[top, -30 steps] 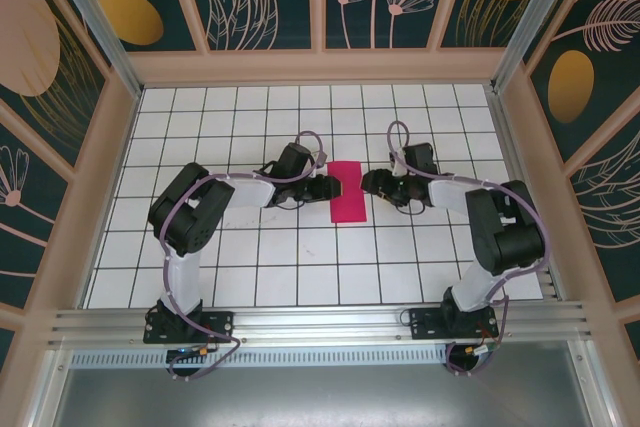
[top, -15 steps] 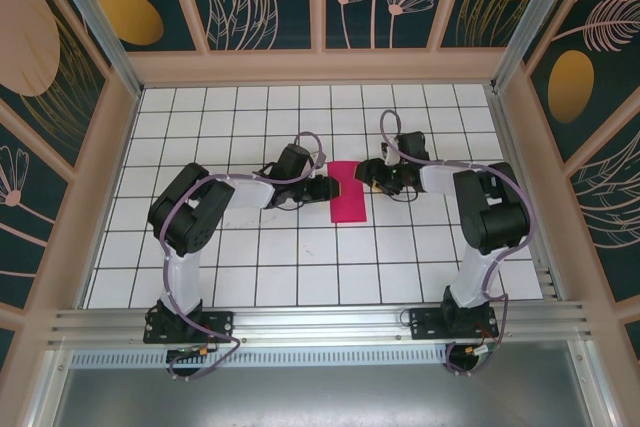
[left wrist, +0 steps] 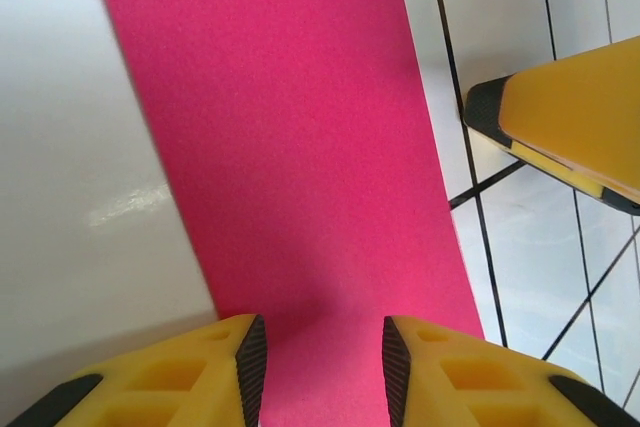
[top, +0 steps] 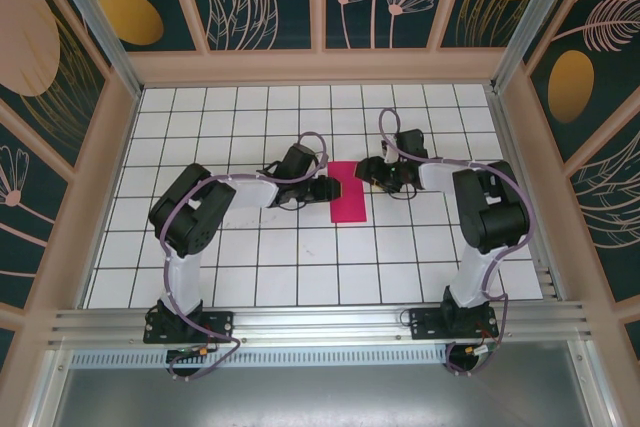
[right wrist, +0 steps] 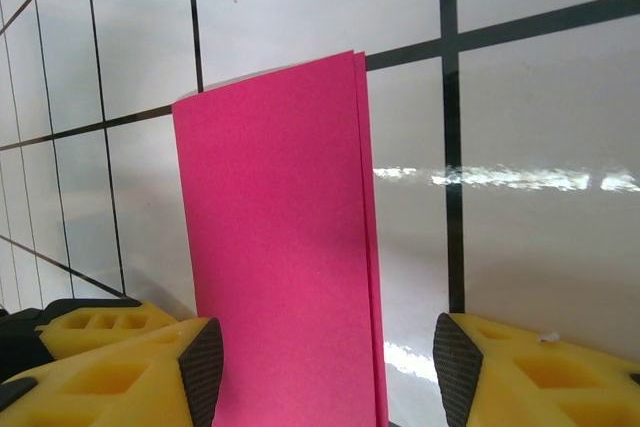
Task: Fold a paper plane with a square sheet of paper (fold left side to right side)
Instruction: Fold the square sheet of paper in half at the center of the table.
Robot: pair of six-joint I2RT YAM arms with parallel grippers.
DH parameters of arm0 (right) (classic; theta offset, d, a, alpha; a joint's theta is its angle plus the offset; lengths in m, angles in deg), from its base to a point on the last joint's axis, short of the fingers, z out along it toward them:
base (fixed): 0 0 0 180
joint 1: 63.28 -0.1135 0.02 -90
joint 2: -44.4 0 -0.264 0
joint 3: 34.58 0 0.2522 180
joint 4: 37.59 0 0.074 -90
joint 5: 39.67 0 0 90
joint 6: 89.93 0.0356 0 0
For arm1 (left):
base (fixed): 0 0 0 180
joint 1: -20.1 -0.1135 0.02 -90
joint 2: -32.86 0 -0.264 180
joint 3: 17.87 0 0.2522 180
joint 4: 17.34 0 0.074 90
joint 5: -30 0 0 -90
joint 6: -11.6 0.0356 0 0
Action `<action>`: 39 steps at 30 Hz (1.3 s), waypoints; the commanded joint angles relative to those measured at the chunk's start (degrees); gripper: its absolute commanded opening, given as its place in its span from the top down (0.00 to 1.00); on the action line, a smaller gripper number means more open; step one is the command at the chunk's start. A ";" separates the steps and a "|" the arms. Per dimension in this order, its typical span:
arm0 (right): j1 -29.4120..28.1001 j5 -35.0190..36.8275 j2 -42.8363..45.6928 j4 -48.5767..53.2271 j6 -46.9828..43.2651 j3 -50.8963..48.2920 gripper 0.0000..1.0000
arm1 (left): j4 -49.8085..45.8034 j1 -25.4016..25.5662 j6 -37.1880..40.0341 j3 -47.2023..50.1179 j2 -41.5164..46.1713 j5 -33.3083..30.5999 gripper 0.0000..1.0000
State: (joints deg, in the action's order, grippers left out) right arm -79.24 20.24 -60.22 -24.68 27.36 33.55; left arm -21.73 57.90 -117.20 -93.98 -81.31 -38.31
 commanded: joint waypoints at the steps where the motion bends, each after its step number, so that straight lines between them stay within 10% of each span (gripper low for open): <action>1: 0.77 1.33 2.62 1.81 -1.01 -0.38 0.39 | -8.67 0.93 2.46 -1.99 -2.15 -4.38 0.61; 39: 0.30 -2.24 -11.31 1.29 -5.93 14.27 0.39 | -12.47 2.08 3.83 -4.27 -2.37 -6.85 0.61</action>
State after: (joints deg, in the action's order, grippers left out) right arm -78.74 17.32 -69.50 -23.39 23.68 45.51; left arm -30.32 59.80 -114.45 -98.61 -82.01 -44.41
